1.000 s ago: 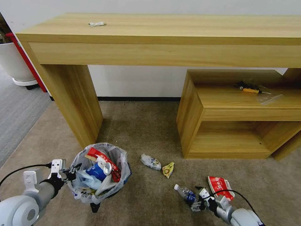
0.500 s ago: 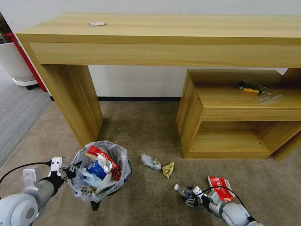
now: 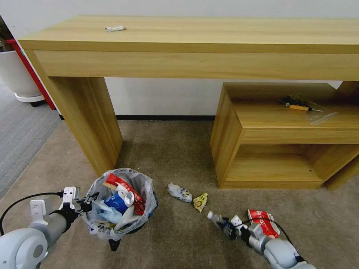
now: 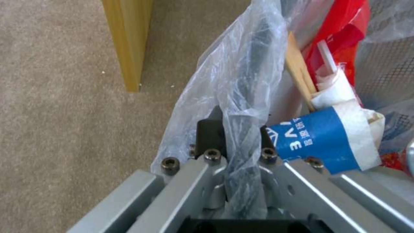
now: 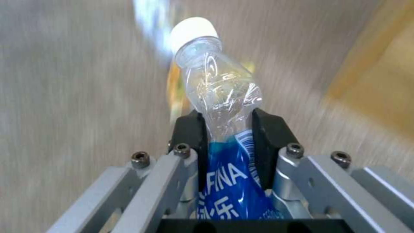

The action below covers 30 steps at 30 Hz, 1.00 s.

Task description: Pick up the trash bin and place the garbage on the floor into it.

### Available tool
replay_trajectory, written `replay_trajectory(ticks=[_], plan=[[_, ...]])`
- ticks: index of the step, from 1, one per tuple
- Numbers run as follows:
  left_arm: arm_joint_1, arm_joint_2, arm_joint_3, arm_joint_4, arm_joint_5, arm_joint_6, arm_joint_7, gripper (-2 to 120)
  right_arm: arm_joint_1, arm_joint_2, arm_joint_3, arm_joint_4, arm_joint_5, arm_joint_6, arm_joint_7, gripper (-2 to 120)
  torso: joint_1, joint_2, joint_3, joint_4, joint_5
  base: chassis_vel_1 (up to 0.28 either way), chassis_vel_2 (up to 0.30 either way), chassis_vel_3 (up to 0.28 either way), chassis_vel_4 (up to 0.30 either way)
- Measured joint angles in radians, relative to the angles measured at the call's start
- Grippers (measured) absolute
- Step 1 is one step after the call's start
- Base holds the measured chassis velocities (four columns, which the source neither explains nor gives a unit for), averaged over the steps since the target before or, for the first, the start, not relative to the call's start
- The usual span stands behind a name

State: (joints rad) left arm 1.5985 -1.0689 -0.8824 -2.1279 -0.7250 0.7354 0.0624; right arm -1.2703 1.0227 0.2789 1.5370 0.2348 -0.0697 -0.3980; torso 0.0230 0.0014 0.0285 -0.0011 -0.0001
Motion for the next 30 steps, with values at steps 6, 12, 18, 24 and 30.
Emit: replay_trajectory(ticks=[6, 12, 18, 24, 30], plan=[[-0.02, 0.004, 0.029, 0.007, 0.0, 0.0, -0.005, 0, 0.08, -0.009, 0.001, 0.175, 0.123, -0.058, 0.011, 19, 0.0, 0.0, 0.0, 0.0009, -0.0001, 0.0, 0.0, 0.0, 0.0], [-0.068, 0.029, 0.092, 0.041, -0.01, 0.0, -0.019, 0, 0.21, -0.023, -0.072, 0.316, 0.244, -0.135, 0.024, 19, 0.0, 0.0, 0.0, 0.0005, 0.0, 0.0, 0.0, 0.0, 0.0], [-0.131, 0.074, 0.181, 0.086, -0.035, 0.0, -0.029, 0, 0.327, -0.013, -0.173, 0.34, 0.28, -0.194, 0.025, 19, 0.0, 0.0, 0.0, 0.0002, 0.0002, 0.0, 0.0, 0.0, 0.0], [-0.223, 0.136, 0.305, 0.101, -0.112, 0.0, -0.074, 0, 0.493, 0.007, -0.325, 0.338, 0.319, -0.247, 0.021, 18, 0.0, 0.0, 0.0, 0.0004, 0.0, 0.0, 0.0, 0.0, 0.0], [-0.279, 0.172, 0.362, 0.092, -0.191, 0.0, -0.124, 0, 0.573, 0.042, -0.438, 0.322, 0.33, -0.278, 0.029, 18, 0.0, 0.0, 0.0, 0.0004, 0.0001, 0.0, 0.0, 0.0, 0.0]])
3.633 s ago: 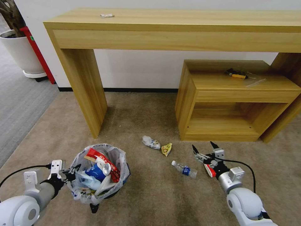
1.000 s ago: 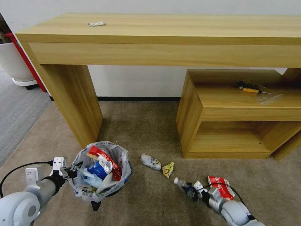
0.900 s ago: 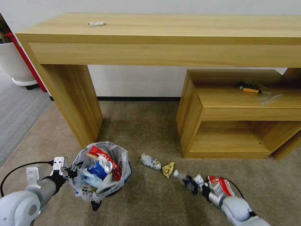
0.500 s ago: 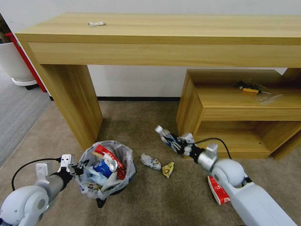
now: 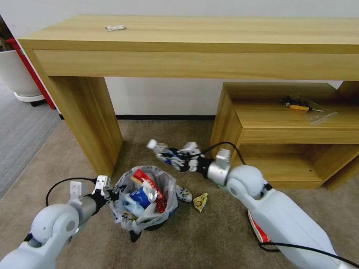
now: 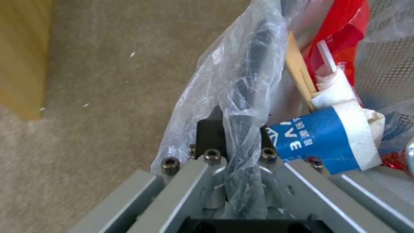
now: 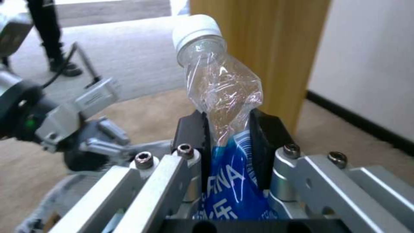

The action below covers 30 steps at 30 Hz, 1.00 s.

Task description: Pick up the trash bin and place the garbage on the floor into it.

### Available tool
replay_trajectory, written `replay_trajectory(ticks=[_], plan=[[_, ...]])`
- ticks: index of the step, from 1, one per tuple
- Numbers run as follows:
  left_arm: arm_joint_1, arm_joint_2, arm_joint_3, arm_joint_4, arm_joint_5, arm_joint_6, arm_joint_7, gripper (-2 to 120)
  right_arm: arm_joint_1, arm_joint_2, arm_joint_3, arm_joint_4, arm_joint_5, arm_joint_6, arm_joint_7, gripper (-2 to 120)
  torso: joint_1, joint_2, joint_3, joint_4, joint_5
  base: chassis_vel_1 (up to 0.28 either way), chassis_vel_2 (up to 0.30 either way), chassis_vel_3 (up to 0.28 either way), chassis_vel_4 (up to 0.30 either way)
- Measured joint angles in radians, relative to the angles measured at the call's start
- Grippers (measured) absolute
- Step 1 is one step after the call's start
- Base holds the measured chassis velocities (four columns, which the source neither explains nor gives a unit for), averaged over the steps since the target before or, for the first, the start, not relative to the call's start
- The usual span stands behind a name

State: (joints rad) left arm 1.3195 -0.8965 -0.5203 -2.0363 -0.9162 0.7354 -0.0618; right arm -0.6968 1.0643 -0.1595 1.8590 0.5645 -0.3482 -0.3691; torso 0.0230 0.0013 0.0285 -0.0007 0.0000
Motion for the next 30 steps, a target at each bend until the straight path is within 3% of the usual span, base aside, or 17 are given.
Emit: replay_trajectory(ticks=[4, 17, 24, 29, 30], plan=[[0.006, 0.032, 0.013, -0.02, -0.066, 0.0, -0.041, 0, 0.004, 0.026, -0.045, -0.012, -0.006, -0.013, -0.002, 16, 0.0, 0.0, 0.0, 0.0, 0.0, 0.0, 0.0, 0.0, 0.0], [0.031, 0.053, 0.001, -0.062, -0.128, 0.0, -0.1, 0, -0.022, 0.059, -0.087, -0.061, -0.036, -0.011, 0.012, 14, 0.0, 0.0, 0.0, -0.0001, 0.0001, 0.0, 0.0, 0.0, 0.0], [0.057, 0.053, -0.023, -0.076, -0.145, 0.0, -0.103, 0, -0.037, 0.076, -0.094, -0.085, -0.056, 0.015, 0.055, 41, 0.0, 0.0, 0.0, 0.0, 0.0001, 0.0, 0.0, 0.0, 0.0], [0.06, 0.053, -0.029, -0.077, -0.146, 0.0, -0.103, 0, -0.039, 0.078, -0.094, -0.084, -0.056, 0.017, 0.062, 51, 0.0, 0.0, 0.0, -0.0001, 0.0001, 0.0, 0.0, 0.0, 0.0], [0.062, 0.053, -0.033, -0.077, -0.146, 0.0, -0.103, 0, -0.041, 0.078, -0.094, -0.082, -0.056, 0.018, 0.067, 59, 0.0, 0.0, 0.0, -0.0002, 0.0001, 0.0, 0.0, 0.0, 0.0]])
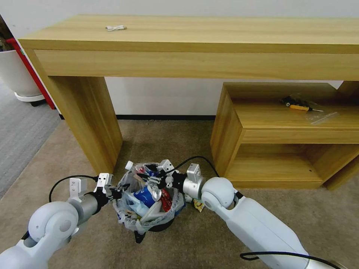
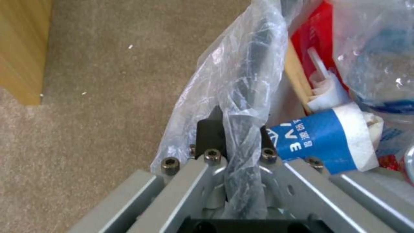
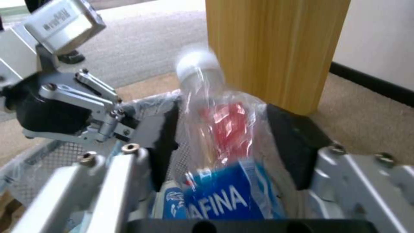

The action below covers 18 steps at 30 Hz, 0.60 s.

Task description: Pick up the trash bin and place the garbage on the floor into it.

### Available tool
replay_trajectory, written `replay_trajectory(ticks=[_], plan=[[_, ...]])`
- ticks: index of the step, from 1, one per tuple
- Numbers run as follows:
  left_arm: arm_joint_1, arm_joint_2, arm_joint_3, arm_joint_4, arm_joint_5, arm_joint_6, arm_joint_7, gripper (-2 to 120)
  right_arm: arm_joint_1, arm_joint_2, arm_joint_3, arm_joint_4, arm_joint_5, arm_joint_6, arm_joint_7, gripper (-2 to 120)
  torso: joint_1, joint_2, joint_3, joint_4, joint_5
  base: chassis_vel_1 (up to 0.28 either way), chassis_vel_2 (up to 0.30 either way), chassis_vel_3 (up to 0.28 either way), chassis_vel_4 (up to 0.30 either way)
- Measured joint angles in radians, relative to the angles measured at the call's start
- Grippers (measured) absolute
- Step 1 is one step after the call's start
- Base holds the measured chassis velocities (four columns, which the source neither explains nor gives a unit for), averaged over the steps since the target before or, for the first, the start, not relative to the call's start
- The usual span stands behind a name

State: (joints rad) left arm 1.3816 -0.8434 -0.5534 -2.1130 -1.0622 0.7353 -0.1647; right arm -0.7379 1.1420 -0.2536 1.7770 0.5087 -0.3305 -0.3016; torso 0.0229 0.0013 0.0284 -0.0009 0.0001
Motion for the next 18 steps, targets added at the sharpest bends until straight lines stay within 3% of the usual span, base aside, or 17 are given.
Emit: replay_trajectory(ticks=[4, 6, 10, 18], plan=[[0.01, -0.001, -0.015, 0.0, 0.0, 0.0, 0.005, 0, -0.003, -0.001, 0.0, 0.01, 0.003, 0.0, 0.007, 72, 0.0, 0.0, 0.0, 0.0, 0.0, 0.0, 0.0, 0.0, 0.0], [0.022, -0.004, -0.028, 0.0, 0.001, 0.0, 0.008, 0, -0.011, 0.0, 0.003, 0.015, 0.003, 0.001, 0.012, 86, 0.0, 0.0, 0.0, 0.0002, 0.0, 0.0, 0.0, 0.0, 0.0], [0.041, -0.013, -0.07, 0.012, 0.016, 0.0, 0.022, 0, -0.032, 0.0, 0.028, 0.041, 0.012, 0.002, 0.028, 97, 0.0, 0.0, 0.0, 0.0001, 0.0, 0.0, 0.0, 0.0, 0.0], [0.082, -0.04, -0.125, 0.043, 0.09, 0.0, 0.088, 0, -0.125, -0.038, 0.16, 0.082, 0.034, 0.008, 0.097, 100, 0.0, 0.0, 0.0, -0.0001, 0.0001, 0.0, 0.0, 0.0, 0.0]])
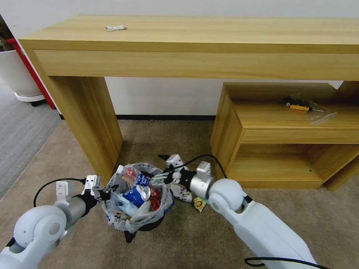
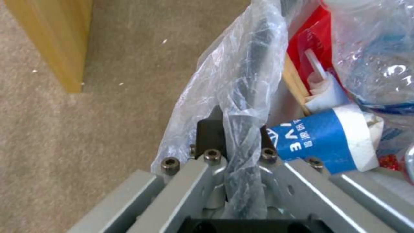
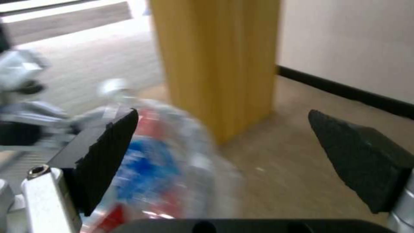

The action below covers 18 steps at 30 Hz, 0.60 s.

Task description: Pick up the trash bin and place the garbage on the floor into it.

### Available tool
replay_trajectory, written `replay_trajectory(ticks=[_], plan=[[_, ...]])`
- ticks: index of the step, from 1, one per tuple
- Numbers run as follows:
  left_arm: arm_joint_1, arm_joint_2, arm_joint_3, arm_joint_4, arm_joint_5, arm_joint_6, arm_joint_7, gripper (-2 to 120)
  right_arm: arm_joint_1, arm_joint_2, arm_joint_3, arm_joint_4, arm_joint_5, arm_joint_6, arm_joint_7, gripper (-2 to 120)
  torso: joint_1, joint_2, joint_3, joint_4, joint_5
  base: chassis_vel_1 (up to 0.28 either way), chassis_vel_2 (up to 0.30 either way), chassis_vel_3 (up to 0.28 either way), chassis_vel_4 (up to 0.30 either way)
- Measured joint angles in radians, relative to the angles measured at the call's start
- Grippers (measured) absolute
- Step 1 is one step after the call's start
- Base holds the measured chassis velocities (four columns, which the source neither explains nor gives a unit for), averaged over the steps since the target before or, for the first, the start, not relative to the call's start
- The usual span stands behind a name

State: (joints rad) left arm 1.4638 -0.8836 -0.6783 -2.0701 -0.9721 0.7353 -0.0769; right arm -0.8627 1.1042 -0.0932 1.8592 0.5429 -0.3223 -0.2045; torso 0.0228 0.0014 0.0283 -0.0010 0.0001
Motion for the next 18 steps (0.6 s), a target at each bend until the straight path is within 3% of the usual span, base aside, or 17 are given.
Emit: replay_trajectory(ticks=[5, 10, 18], plan=[[0.007, -0.004, -0.012, 0.008, 0.021, 0.0, 0.015, 0, -0.026, -0.01, 0.066, -0.048, 0.004, 0.024, 0.017, 100, 0.0, 0.0, 0.0, 0.0002, 0.0001, 0.0, 0.0, 0.0, 0.0], [0.01, -0.03, -0.042, 0.025, 0.074, 0.0, 0.037, 0, -0.053, -0.007, 0.155, -0.182, 0.01, 0.058, 0.032, 100, 0.0, 0.0, 0.0, 0.0001, 0.0001, 0.0, 0.0, 0.0, 0.0], [0.008, -0.067, -0.066, 0.042, 0.09, 0.0, 0.038, 0, -0.095, 0.033, 0.18, -0.382, -0.039, 0.095, 0.03, 100, 0.0, 0.0, 0.0, 0.0001, 0.0001, 0.0, 0.0, 0.0, 0.0]])
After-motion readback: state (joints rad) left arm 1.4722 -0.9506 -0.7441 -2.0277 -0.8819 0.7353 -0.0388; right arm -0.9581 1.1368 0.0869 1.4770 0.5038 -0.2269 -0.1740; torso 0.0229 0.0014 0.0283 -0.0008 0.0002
